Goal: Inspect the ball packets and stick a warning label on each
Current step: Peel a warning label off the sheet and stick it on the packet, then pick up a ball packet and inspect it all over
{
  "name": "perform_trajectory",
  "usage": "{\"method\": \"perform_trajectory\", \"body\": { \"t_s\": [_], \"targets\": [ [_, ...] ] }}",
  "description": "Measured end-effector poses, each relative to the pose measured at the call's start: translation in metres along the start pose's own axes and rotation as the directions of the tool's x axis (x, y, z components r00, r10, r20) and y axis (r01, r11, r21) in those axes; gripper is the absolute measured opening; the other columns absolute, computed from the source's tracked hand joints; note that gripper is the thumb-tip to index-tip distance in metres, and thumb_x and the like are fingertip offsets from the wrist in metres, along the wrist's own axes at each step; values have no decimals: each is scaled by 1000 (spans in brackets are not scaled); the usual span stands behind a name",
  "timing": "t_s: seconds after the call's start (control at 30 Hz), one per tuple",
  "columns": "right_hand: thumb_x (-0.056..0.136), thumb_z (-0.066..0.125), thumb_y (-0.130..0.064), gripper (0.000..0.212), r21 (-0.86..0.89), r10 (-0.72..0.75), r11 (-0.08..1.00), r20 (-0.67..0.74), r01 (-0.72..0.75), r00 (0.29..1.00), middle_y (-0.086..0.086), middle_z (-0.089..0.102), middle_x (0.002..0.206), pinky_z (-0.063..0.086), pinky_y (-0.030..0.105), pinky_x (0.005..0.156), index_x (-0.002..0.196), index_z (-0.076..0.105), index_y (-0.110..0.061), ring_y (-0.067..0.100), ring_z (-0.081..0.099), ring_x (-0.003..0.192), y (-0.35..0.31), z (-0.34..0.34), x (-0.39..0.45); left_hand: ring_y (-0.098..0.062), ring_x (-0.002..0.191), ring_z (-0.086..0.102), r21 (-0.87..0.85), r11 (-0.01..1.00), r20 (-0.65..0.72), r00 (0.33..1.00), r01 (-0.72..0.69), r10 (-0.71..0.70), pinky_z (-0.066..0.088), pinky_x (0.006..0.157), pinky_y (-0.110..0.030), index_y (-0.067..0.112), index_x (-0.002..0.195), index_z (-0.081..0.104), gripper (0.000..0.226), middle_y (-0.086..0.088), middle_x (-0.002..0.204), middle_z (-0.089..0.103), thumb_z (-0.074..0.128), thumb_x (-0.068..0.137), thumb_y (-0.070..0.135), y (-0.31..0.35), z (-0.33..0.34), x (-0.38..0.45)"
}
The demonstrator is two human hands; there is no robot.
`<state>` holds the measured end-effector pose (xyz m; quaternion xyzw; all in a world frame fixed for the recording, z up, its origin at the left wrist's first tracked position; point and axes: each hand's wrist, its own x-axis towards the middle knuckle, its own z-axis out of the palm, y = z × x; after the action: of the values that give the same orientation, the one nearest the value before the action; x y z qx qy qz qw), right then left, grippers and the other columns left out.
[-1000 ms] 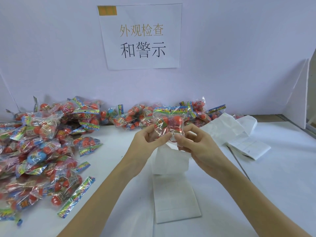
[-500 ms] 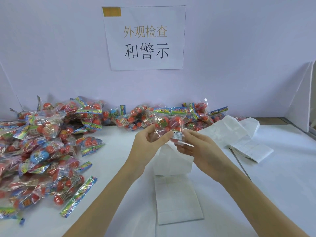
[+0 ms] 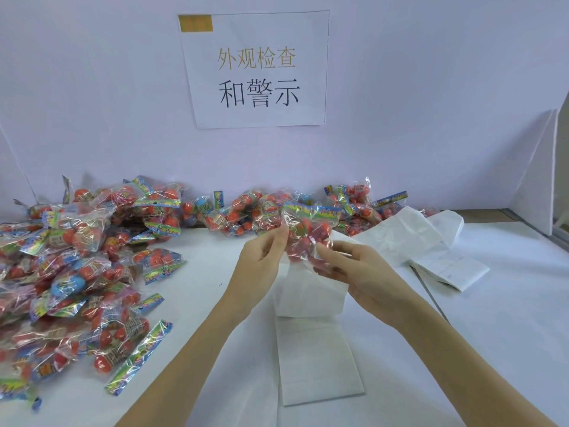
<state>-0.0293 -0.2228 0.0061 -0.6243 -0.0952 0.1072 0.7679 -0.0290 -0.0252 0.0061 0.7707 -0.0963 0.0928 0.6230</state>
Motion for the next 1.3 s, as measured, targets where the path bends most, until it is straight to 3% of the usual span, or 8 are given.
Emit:
{"method": "perform_trajectory", "body": {
  "t_s": [0.13,0.3,0.43,0.57,0.8,0.93,1.1,1.3],
  "targets": [
    [96,69,-18,20,293,63,954,-12,-56,998,8,60,99,57,25,82,102,69,1,14,66,85,-17,-14,-1,-5,91,65,186,982,-118,993,26,-4,48,83,-19,24,99,74,39,7,93,75,45,107,49,-6,-17,6],
    [112,40,-40,44,928,-306,343,256,-144,917,2,36,162,35,19,105,153,50,-32,19,46,136,-47,-37,-21,-38,146,30,805,547,-285,958,230,15,25,117,-48,12,149,48,51,-18,158,39,56,105,36,-34,-52,18],
    [112,37,-39,44,872,-233,476,255,-119,938,0,43,160,43,25,98,155,47,-36,19,57,124,-37,-38,-16,-46,157,-1,885,275,-361,927,376,-105,8,122,-66,27,164,22,66,-20,172,-1,44,106,52,-57,-75,18],
    [104,58,-28,38,813,-133,575,200,-89,971,0,66,123,48,26,82,141,65,-22,17,62,96,-24,-35,-7,-47,151,21,880,72,-451,874,470,-181,23,119,-59,19,155,37,52,-26,163,25,41,109,42,-59,-86,16],
    [104,57,-27,35,739,-53,670,149,-76,987,2,65,101,46,27,75,132,72,-13,17,58,80,-16,-31,0,-43,127,40,885,407,-268,962,226,48,32,105,-43,-6,130,59,39,-27,136,46,67,91,-2,-55,-88,24],
    [102,59,-26,34,715,-16,692,154,-100,988,4,65,99,48,29,73,129,73,-11,19,60,78,-14,-30,1,-39,127,48,933,56,-351,932,357,-96,38,104,-44,8,137,50,52,-17,140,50,57,102,46,-48,-77,16],
    [101,59,-26,35,676,11,726,167,-123,986,4,64,101,49,29,74,128,73,-9,19,60,78,-10,-26,2,-42,115,49,868,467,-227,971,168,72,42,92,-46,2,136,54,32,-21,125,58,52,107,13,-51,-77,23],
    [95,65,-21,42,556,35,827,88,-78,996,5,70,110,55,28,78,135,69,-10,20,67,89,-6,-21,3,-16,86,65,131,990,-260,966,45,-9,54,81,-25,19,108,65,11,6,93,69,53,108,18,-16,-43,21]
  ]
}}
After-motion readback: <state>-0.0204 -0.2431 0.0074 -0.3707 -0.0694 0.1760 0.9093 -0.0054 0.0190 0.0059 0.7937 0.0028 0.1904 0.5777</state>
